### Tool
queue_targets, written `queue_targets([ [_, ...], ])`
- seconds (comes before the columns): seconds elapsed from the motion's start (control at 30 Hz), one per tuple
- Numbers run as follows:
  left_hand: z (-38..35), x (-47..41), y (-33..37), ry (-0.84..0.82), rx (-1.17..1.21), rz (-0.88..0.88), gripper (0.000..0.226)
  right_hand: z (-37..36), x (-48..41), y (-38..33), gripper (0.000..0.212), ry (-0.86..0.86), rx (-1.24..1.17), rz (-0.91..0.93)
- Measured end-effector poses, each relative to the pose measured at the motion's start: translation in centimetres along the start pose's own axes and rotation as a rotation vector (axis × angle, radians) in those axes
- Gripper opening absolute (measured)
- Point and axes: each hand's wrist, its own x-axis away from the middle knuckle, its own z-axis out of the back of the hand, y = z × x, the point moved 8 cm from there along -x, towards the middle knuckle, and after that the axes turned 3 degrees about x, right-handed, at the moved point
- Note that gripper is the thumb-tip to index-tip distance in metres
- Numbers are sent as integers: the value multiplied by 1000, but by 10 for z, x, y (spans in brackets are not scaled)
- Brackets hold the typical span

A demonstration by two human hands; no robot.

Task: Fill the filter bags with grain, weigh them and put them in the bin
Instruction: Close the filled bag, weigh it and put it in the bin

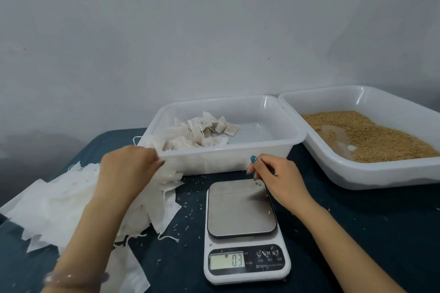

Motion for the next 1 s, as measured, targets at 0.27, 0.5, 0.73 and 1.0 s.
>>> queue_targets([
  [0.27,-24,11,-24,-131,-92,179,21,-1,1,-1,26,-13,13,14],
  [0.5,-8,14,-11,-43,42,102,5,-1,0,0,26,-9,12,15],
  [0.73,20,26,16,139,188,-87,11,0,1,-3,27,-9,5,11],
  [1.0,19,14,19,230,666,55,6,-1,1,-2,27,-18,-8,3],
])
